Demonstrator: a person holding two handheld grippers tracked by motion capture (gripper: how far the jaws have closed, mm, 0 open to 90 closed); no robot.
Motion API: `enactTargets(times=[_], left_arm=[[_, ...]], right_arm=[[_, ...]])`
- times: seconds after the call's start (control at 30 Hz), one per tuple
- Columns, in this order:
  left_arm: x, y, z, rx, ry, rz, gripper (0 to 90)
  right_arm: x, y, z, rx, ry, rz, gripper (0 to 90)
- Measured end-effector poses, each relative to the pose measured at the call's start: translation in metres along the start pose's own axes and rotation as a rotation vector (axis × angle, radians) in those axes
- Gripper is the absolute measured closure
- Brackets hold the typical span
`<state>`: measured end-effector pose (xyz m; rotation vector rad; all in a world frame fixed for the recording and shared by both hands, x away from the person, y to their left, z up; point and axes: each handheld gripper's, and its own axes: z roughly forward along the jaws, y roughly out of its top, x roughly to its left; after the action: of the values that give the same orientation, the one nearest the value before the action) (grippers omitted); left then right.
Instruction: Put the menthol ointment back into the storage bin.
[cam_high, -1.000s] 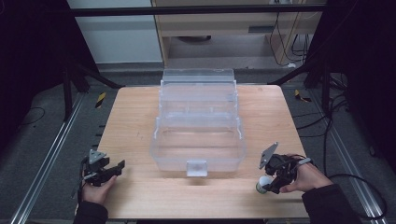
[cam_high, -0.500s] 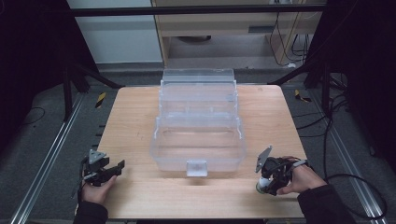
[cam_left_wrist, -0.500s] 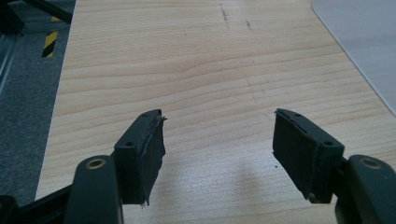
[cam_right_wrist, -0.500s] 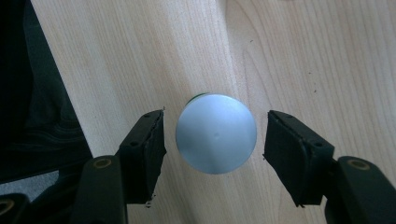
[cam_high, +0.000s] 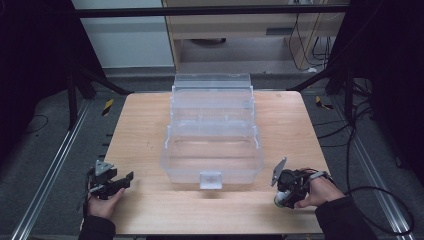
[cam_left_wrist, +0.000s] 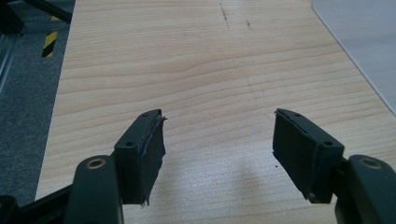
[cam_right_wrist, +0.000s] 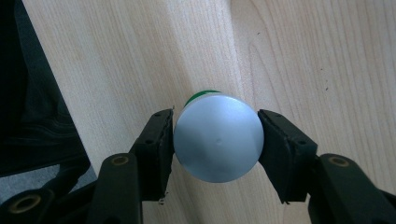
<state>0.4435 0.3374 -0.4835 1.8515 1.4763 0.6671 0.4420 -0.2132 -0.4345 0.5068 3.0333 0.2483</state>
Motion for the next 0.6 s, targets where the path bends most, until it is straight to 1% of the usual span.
enactTargets(times=[0.13, 0.23, 0.4, 0.5, 0.6], left_arm=[[0.0002, 0.0000, -0.0001, 0.000, 0.000, 0.001, 33.4], [0.0002, 0.0001, -0.0002, 0.000, -0.001, 0.000, 33.4], [0.0000, 0.0000, 0.0001, 0.001, -0.001, 0.001, 33.4], [0.0000, 0.0000, 0.0000, 0.000, -0.001, 0.000, 33.4], [0.0002, 0.0000, 0.0000, 0.002, 0.001, 0.000, 33.4]], right_arm=[[-0.0003, 0.0010, 0.0016, 0.011, 0.001, -0.004, 48.8], [-0.0003, 0.0016, 0.0018, 0.017, 0.001, 0.005, 49.7], [-0.0007, 0.0016, 0.0019, 0.015, 0.002, 0.010, 49.9], [-0.0010, 0.0021, 0.0016, 0.016, 0.001, 0.025, 50.1], [-0.0021, 0.0020, 0.0015, 0.013, -0.003, 0.028, 50.2]])
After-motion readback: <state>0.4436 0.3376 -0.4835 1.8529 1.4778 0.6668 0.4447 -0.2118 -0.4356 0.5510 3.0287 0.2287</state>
